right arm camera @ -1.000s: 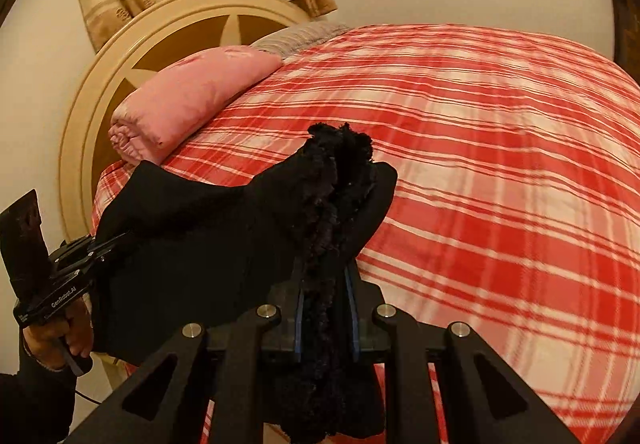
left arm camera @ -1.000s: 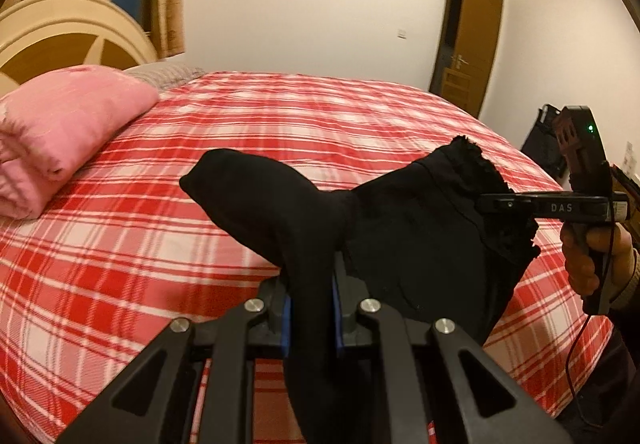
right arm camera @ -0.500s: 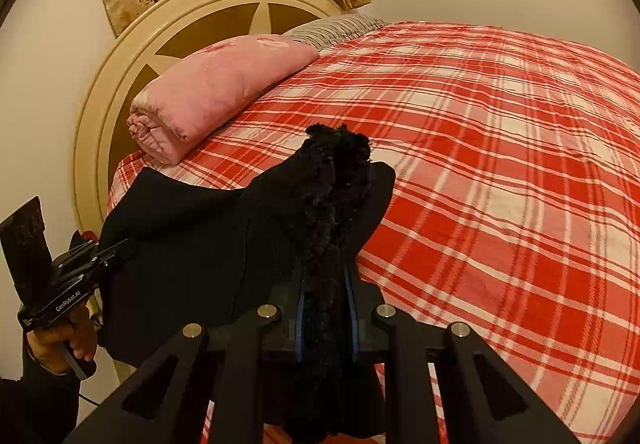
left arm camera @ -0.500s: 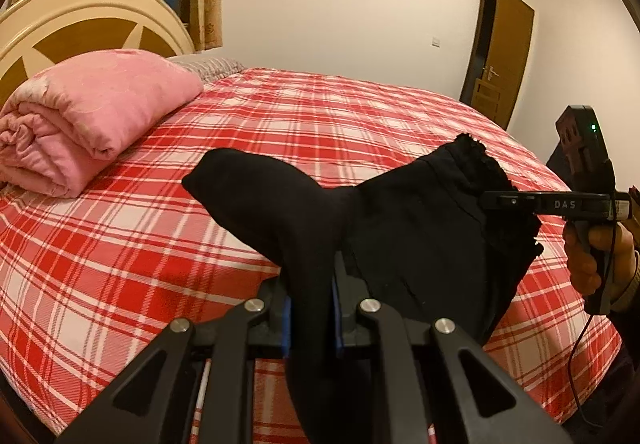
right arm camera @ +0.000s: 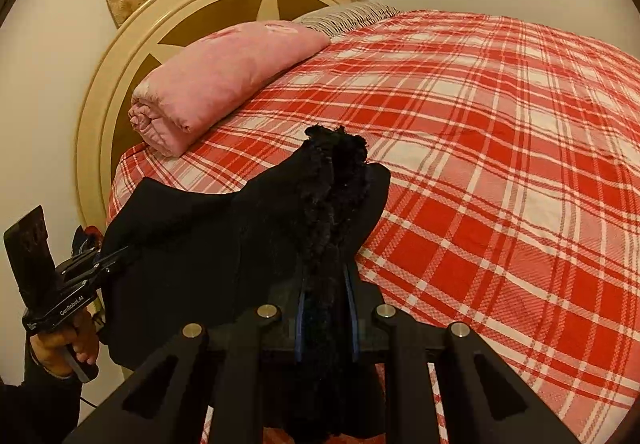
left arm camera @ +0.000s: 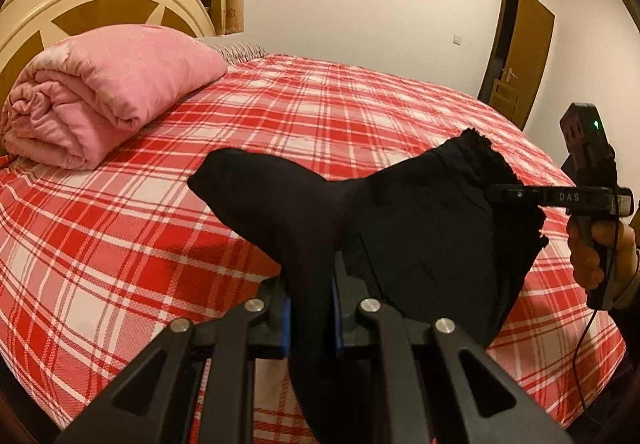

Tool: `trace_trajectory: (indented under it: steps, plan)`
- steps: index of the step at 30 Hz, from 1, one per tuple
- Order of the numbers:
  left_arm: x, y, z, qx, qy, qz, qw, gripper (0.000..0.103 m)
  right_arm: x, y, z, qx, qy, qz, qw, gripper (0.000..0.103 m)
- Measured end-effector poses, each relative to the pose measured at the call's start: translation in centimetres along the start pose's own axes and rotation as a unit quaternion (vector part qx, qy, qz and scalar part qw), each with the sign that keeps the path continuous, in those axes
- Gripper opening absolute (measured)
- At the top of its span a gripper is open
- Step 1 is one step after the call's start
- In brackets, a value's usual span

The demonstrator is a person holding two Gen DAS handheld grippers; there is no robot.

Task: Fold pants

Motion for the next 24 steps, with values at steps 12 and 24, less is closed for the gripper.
trace_trajectory:
  steps: [12, 24]
  plan:
    - [-1.3, -1.8, -1.6, -0.016, 0.0, 0.007, 0.9998, 0.019, 1.4, -0.9, -2.2, -0.018, 0.0, -0.01, 1.0, 0.017]
    - [-3.0, -3.5, -3.3, -0.024, 0.023, 0.027, 0.9991, 0.054, 3.9, -2.1, -5.0, -0.043, -0.002, -0.05, 0.998, 0.029]
Point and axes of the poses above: each gripper's, at about its wrist camera, not at the fingertips, and z roughly against the way its jaws point, x to its right, y to its top, the point moved 9 cm from there along -z, roughly the way its jaws point, and after that the axes turned 3 degrees about -y, right-handed, at the moved point
